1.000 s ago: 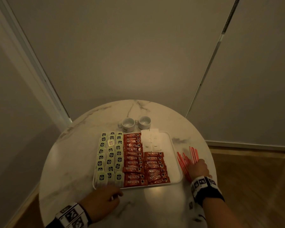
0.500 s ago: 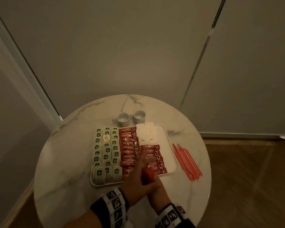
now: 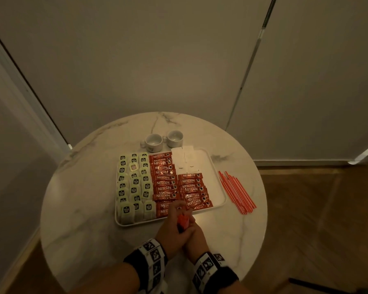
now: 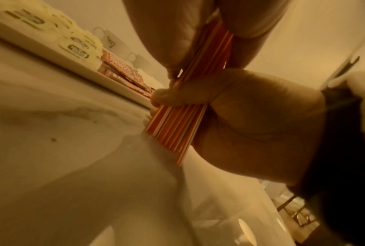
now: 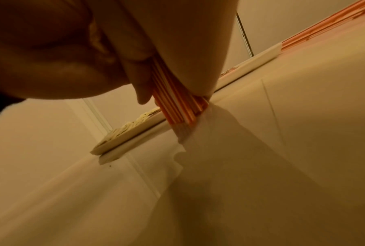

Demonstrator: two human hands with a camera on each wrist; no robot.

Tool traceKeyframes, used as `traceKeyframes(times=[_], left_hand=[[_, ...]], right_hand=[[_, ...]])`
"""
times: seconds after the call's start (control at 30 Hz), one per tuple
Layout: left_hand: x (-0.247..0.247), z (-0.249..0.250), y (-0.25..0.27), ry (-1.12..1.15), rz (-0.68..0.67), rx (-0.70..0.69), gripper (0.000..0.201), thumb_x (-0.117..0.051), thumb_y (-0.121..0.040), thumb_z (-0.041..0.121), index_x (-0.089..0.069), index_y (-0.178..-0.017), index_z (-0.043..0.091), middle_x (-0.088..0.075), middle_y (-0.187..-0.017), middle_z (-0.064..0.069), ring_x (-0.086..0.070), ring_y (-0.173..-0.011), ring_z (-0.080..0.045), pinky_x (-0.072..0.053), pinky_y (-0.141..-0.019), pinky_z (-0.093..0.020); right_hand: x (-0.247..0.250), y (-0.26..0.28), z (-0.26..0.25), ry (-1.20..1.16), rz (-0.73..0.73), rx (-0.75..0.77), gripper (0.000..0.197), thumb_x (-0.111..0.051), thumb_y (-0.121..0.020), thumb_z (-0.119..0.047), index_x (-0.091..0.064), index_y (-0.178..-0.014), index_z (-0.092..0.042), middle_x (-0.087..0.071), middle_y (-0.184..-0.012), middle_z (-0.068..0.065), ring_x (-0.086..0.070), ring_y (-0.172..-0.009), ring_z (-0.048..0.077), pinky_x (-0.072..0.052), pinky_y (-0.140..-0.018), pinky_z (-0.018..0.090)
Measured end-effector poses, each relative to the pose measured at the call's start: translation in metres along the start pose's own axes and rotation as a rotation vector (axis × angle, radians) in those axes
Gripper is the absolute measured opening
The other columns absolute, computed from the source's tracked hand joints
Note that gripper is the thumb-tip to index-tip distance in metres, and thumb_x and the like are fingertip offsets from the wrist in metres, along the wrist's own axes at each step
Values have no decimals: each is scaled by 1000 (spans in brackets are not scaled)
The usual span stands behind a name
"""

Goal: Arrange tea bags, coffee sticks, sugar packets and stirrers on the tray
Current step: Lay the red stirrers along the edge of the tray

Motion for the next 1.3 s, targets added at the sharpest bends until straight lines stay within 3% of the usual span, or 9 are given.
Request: traceKeyframes(times=[0.13,0.23,0.33,0.4,0.6,0.87,0.97,1.07,1.3], left_hand=[[0,0,-3,96,80,62,81,-70,-78,-2,-25,-132,38,-60,-118,6,-59,-113,-4,-46,-93,-18],[2,16,-13,210,178,94,69,-67,-84,4,-29,-131,37,-51,-119,10,-57,-103,-6,-51,-91,-34],[9,28,-35,313,319,130,47,-61,-90,8,-41,-119,39,-62,-110,-12,-65,-92,-28,-55,-85,-51],[13,35,-47,443,319,176,46,-62,-90,10,-42,-121,38,-64,-108,-14,-66,-90,-29,-54,-86,-54],[25,51,-63,510,222,206,91,-68,-84,28,-2,-146,42,-49,-125,1,-57,-103,-17,-55,-74,-37],[31,28,-47,339,238,236,59,-60,-91,8,-31,-134,34,-45,-131,2,-54,-105,-8,-49,-67,-17],[38,27,-45,257,242,224,57,-60,-91,6,-35,-135,33,-46,-131,5,-54,-108,-9,-52,-66,-18],[46,28,-46,205,290,209,54,-60,-91,7,-39,-133,33,-46,-129,8,-53,-110,-7,-52,-67,-16],[56,32,-45,91,325,173,44,-59,-91,10,-47,-127,33,-44,-124,13,-52,-112,-7,-52,-70,-18]], right_hand=[[1,-3,-10,142,-49,87,33,-48,-99,-11,-52,-132,-11,-60,-124,2,-55,-105,4,-39,-86,1],[9,-3,-19,148,-74,90,33,-49,-97,-12,-55,-129,-12,-65,-113,6,-63,-97,16,-50,-89,21],[20,-4,-27,35,-137,123,58,-57,-90,-11,-36,-137,-37,-65,-91,-3,-60,-62,5,-54,-55,22],[33,-7,-32,56,-148,143,70,-58,-89,-14,-21,-138,-47,-63,-97,-8,-57,-64,0,-50,-55,14],[102,-77,-49,276,121,-33,28,-58,-90,-25,-54,-113,-11,-64,-104,4,-63,-88,19,-54,-76,32],[131,-178,-58,421,117,-196,45,-49,-95,-24,-44,-137,-9,-48,-139,15,-48,-125,33,-43,-88,28],[123,-189,-58,977,-19,-104,48,-37,-99,-39,-41,-140,-16,-44,-141,11,-44,-127,33,-35,-104,49],[124,-217,-59,308,209,-309,40,-37,-101,-32,-42,-137,-15,-50,-137,9,-50,-122,29,-39,-102,40],[119,-242,-65,681,133,-193,29,-46,-97,-24,-46,-123,-11,-62,-120,10,-61,-109,28,-49,-87,36]])
Point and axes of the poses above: each hand's wrist, its own y-axis away from the middle knuckle, its own x-axis out of the back of the hand, z = x × y, the point moved 1 cm from there along -y, towards the middle knuckle
